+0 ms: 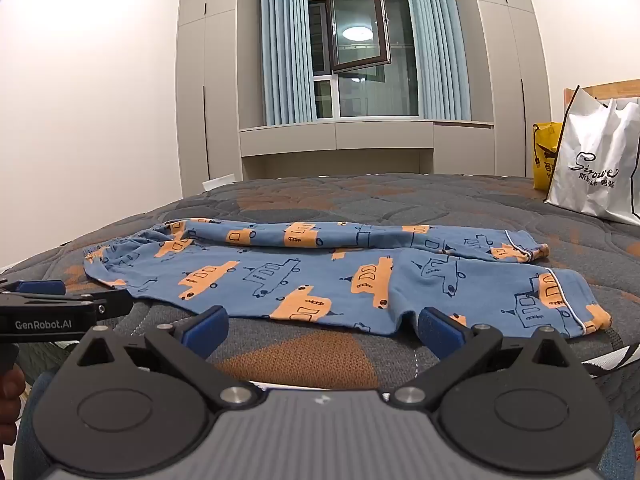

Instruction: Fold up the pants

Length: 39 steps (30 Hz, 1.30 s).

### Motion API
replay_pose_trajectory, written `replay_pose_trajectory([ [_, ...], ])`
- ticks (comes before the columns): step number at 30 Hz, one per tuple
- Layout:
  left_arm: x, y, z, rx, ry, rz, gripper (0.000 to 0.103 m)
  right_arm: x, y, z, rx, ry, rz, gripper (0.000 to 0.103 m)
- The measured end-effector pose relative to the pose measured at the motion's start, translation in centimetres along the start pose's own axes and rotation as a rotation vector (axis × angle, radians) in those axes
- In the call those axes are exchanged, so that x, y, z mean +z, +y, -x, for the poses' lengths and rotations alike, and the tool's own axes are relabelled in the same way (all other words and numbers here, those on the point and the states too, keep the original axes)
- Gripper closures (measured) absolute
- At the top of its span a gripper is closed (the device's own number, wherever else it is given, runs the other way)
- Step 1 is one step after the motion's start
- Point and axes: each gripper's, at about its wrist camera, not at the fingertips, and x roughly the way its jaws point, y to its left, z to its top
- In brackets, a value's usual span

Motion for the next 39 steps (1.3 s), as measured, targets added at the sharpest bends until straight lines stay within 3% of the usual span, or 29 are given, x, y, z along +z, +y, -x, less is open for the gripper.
replay_pose_trajectory([
  [39,-0.51,-0.16,-0.22,0.001,0.012,0.005,0.001,0.07,-0.14,-0.33,-0.001,0.02,0.003,0.0],
])
